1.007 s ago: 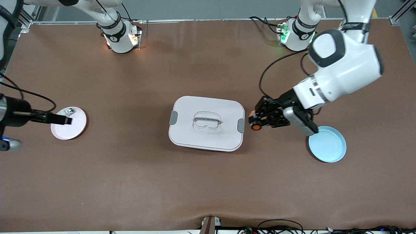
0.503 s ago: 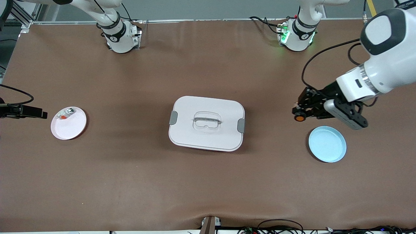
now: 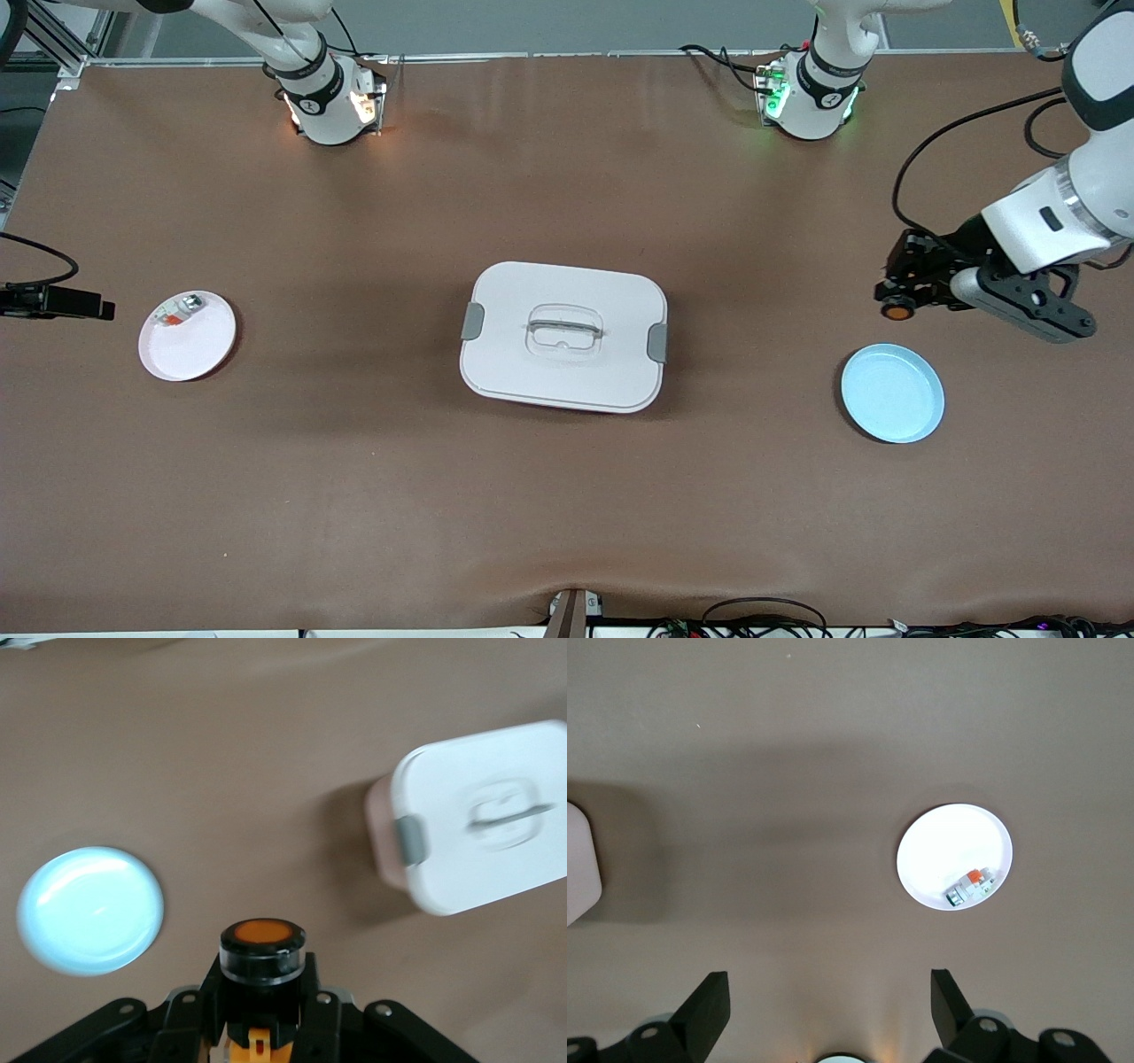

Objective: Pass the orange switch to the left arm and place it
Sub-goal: 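Move the switch with the left gripper over the light blue plate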

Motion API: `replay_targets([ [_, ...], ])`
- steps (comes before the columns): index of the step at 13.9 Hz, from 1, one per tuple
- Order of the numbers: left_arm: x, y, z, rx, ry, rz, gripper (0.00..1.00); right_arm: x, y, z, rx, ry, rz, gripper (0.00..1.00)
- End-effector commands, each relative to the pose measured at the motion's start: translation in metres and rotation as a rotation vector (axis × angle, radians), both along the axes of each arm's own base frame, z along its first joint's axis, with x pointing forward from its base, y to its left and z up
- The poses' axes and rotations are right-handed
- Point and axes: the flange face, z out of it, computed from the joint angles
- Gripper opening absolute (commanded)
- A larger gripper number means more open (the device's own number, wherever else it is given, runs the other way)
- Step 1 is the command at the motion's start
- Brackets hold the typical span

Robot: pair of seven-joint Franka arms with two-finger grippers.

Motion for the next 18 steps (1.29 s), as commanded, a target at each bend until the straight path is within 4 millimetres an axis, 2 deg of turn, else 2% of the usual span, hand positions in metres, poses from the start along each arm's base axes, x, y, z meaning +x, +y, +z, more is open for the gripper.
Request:
replay_targets([
  [1, -0.004, 0.012, 0.014, 0.094, 0.010, -0.001, 0.00, 0.001, -0.004, -0.005, -0.002, -0.001, 0.012, 1.00],
  [4, -0.004, 0.032, 0.011, 0.183, 0.023, 0.013, 0.00, 0.003, 0.003, -0.007, -0.020, -0.004, 0.014, 1.00],
  [5, -0.003, 0.045, 0.009, 0.198, 0.029, 0.034, 0.00, 0.003, 0.013, -0.006, -0.029, 0.000, 0.031, 1.00],
  [9, 0.004, 0.091, -0.008, 0.201, 0.068, 0.117, 0.00, 0.000, 0.012, 0.004, -0.029, -0.020, 0.025, 1.00],
  [11, 0.007, 0.104, -0.017, 0.203, 0.104, 0.298, 0.00, 0.003, 0.015, 0.009, -0.020, -0.054, 0.026, 1.00],
  [16, 0.016, 0.106, -0.038, 0.239, 0.176, 0.774, 0.00, -0.007, 0.027, 0.032, -0.085, -0.077, 0.010, 1.00],
  [18, 0.021, 0.115, -0.052, 0.239, 0.222, 1.054, 0.00, -0.014, 0.027, 0.045, -0.071, -0.089, 0.008, 1.00],
])
